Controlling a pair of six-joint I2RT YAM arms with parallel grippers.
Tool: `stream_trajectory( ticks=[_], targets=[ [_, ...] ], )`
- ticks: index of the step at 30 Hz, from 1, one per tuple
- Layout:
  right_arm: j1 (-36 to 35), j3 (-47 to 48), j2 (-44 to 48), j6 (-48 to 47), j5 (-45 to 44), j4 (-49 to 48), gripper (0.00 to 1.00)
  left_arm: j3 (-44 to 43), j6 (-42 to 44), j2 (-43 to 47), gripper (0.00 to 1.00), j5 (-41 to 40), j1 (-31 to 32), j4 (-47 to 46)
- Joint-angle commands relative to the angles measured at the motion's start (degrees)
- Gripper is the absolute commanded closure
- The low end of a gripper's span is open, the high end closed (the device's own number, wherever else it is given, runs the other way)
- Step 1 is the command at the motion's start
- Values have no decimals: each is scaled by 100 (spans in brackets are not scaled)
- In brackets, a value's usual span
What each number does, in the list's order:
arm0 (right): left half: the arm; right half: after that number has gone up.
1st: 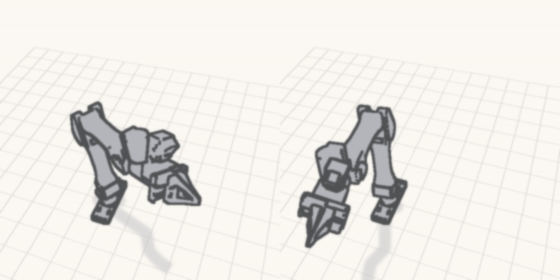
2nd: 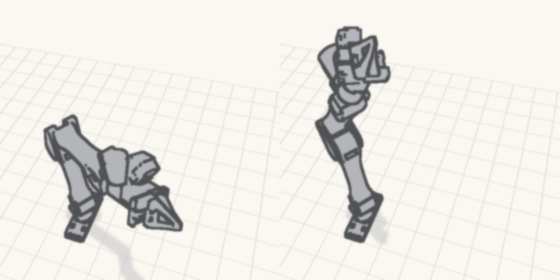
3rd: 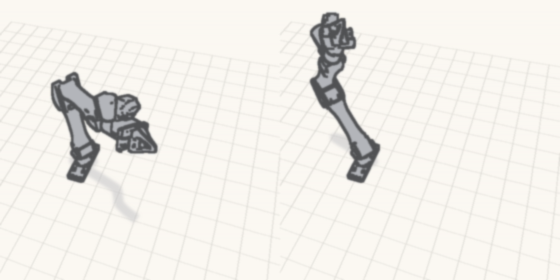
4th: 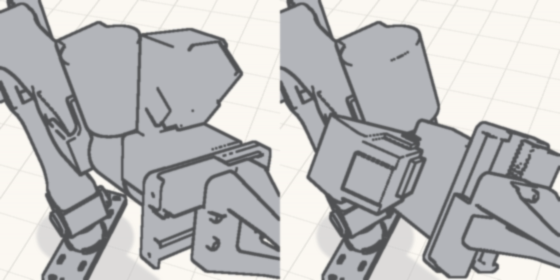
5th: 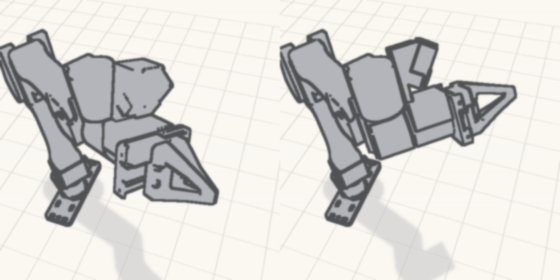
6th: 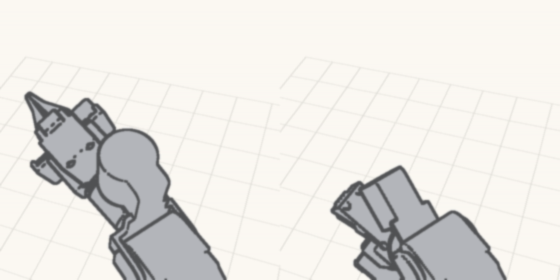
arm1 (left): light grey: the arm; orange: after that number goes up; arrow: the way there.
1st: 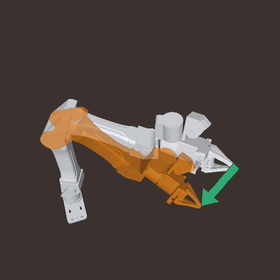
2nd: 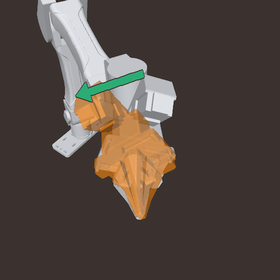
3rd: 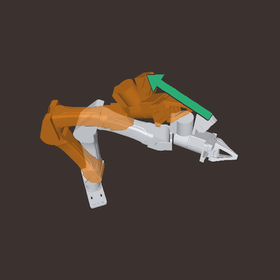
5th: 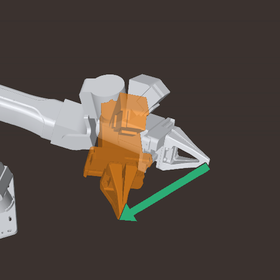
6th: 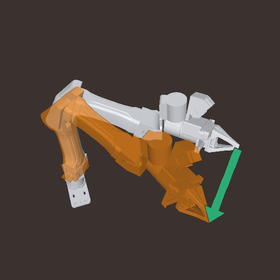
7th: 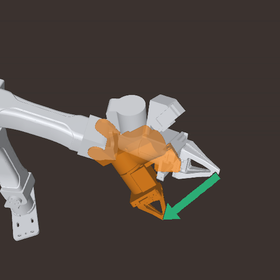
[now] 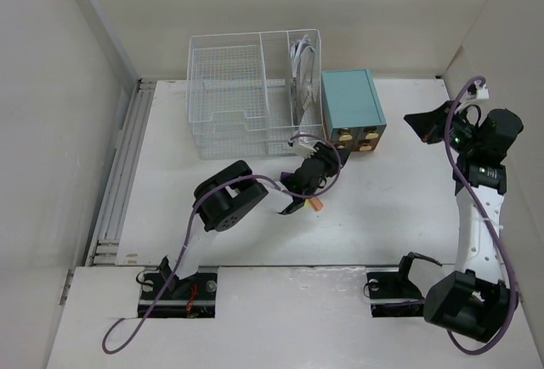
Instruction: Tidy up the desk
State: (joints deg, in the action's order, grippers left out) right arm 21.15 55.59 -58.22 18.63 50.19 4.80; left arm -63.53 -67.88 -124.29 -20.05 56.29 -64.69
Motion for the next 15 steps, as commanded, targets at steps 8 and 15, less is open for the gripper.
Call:
stream_trajectory(
  ticks=[8, 15],
  targets=[
    [135, -110, 144, 193, 342, -462, 100, -512, -709, -350, 56, -939, 31, 756],
    [135, -110, 144, 193, 342, -515, 100, -880, -911, -719, 55, -1132, 31, 879]
  ],
)
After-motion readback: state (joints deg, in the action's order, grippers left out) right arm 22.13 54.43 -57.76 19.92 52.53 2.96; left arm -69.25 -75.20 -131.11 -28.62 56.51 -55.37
